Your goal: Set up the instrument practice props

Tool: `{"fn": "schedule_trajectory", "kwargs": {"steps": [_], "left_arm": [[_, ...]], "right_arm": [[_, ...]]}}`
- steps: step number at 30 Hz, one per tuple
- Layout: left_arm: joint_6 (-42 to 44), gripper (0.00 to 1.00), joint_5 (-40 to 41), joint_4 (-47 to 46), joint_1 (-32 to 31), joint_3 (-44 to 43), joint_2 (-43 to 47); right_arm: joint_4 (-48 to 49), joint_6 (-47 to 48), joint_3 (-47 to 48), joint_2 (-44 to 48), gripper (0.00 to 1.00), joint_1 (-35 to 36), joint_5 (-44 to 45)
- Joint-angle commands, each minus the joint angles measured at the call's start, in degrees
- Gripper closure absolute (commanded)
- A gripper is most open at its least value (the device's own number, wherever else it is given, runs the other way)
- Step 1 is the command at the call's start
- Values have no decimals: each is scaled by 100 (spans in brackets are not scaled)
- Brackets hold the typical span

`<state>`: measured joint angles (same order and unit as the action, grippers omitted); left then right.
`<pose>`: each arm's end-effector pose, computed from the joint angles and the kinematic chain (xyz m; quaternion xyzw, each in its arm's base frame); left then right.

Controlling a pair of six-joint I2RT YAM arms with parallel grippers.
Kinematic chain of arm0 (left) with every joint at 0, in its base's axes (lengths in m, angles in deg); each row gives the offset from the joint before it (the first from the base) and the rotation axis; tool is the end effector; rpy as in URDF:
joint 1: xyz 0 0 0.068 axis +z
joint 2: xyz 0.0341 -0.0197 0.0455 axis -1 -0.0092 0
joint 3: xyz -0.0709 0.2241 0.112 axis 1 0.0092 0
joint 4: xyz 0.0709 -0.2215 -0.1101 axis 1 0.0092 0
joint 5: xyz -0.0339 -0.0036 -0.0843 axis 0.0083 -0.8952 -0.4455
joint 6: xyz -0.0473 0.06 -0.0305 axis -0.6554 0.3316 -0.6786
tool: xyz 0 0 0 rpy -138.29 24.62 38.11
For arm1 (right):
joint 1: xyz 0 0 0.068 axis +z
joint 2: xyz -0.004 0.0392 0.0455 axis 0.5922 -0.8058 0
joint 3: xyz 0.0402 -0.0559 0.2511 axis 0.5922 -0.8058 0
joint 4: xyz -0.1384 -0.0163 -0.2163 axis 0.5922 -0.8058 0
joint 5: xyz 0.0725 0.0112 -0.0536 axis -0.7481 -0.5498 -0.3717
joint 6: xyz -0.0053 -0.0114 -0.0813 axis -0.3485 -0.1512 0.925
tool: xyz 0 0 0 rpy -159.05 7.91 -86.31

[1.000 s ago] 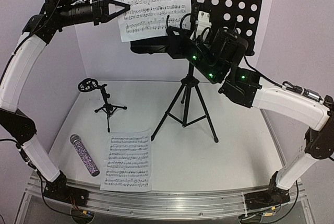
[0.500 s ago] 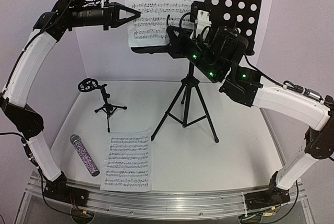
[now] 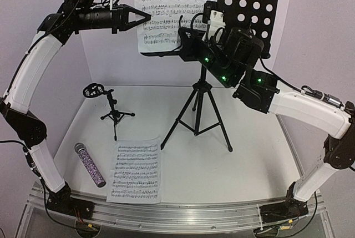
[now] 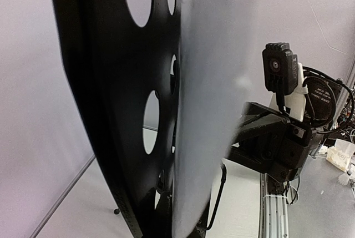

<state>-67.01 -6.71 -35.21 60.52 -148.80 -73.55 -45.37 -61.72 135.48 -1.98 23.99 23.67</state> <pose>0.2794 -0.2149 0.5347 0.4554 0.5726 -0.4200 0.5369 0.2263 0.3279 0.4722 -0.0801 0.5862 0.3083 0.7449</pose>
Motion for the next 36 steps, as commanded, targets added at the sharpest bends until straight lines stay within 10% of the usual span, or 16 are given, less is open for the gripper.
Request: {"fn": "schedule_trajectory", "kwargs": {"steps": [1, 19, 36], "left_arm": [[83, 100, 75, -212, 10, -143, -50], [435, 100, 228, -516, 12, 89, 46], [594, 56, 575, -917, 12, 664, 622]], "right_arm": [[42, -57, 172, 8, 98, 96, -31], [42, -151, 59, 70, 84, 100, -29], [42, -192, -70, 195, 83, 97, 31]]}}
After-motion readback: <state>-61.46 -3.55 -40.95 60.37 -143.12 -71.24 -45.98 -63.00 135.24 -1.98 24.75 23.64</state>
